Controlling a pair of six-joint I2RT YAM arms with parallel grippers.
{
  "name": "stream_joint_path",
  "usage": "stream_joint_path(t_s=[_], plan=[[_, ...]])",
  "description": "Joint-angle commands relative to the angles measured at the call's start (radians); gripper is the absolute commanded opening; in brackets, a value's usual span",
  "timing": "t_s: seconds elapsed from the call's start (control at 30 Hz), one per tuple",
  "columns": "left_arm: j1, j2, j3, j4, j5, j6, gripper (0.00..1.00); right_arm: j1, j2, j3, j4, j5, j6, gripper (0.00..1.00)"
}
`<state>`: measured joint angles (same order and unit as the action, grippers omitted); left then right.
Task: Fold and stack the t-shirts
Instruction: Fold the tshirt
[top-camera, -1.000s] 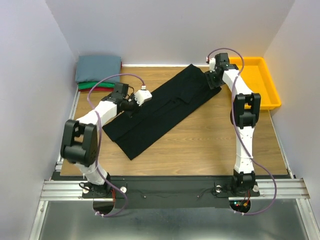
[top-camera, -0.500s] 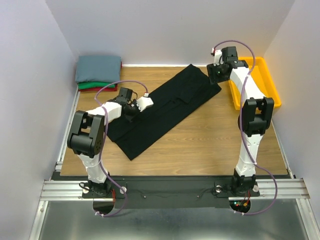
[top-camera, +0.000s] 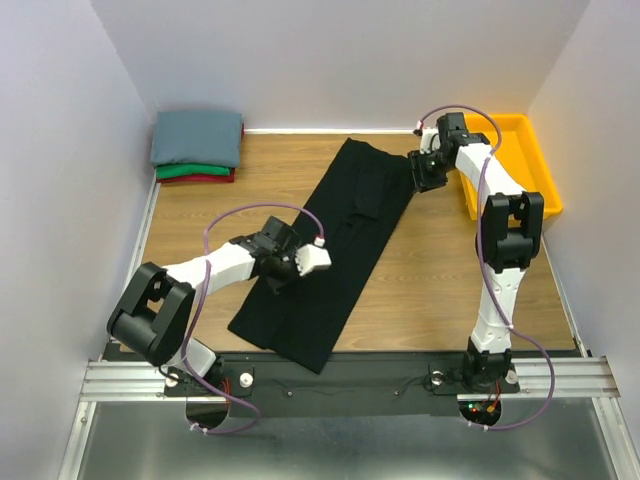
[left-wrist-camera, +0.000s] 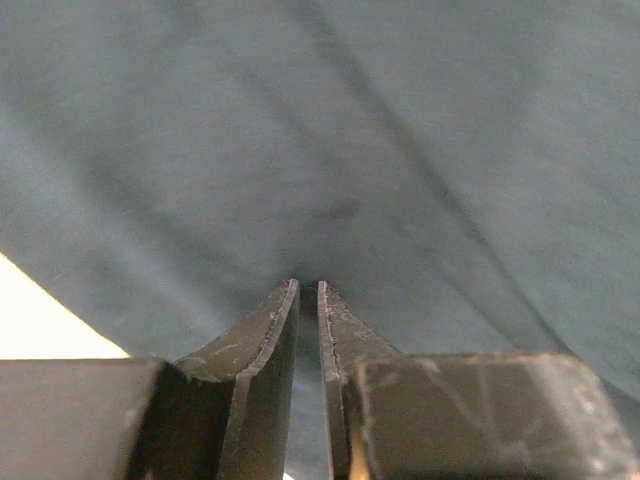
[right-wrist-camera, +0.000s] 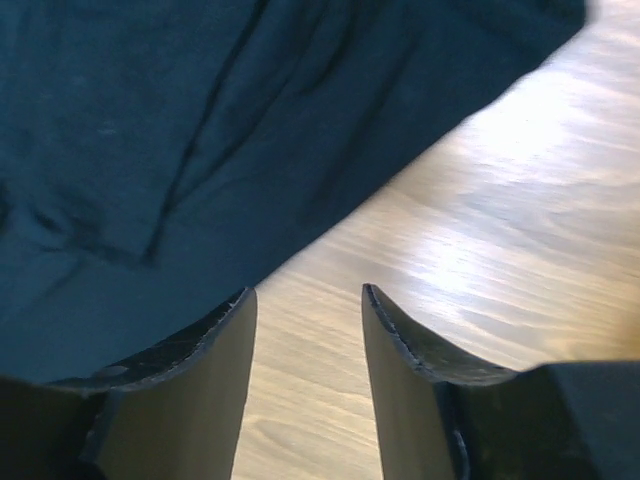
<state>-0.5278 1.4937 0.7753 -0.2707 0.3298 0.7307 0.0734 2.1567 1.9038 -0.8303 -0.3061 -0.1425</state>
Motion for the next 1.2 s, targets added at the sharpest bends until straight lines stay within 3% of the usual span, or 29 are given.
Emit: stream_joint_path(t_s=[0.0, 0.2, 0.3, 0.57, 0.77, 0.9, 1.17], plan=[[-0.093, -0.087, -0.007, -0.125, 0.075, -0.048, 0.27, 0.005, 0.031, 0.011, -0.003, -0.139, 0.040, 0.50], [-0.100, -0.067, 0.074, -0.139, 0.100, -0.073, 0.30, 0.037, 0.109, 0.070, -0.001, -0.169, 0.069, 0.38], [-0.092, -0.084, 0.094, -0.110, 0.103, -0.082, 0.30, 0.060, 0.164, 0.081, 0.000, -0.131, 0.060, 0.28], [-0.005, -0.118, 0.084, -0.013, 0.117, -0.140, 0.31, 0.091, 0.342, 0.236, -0.001, 0.013, 0.109, 0.18], [0.139, -0.096, 0.087, 0.051, 0.208, -0.221, 0.31, 0.117, 0.504, 0.475, -0.001, 0.025, 0.139, 0.18], [0.163, -0.030, 0.108, 0.056, 0.212, -0.229, 0.31, 0.143, 0.577, 0.599, 0.011, 0.073, 0.133, 0.18], [0.163, 0.111, 0.180, 0.094, 0.255, -0.301, 0.31, 0.149, 0.560, 0.620, 0.171, 0.136, 0.136, 0.22]])
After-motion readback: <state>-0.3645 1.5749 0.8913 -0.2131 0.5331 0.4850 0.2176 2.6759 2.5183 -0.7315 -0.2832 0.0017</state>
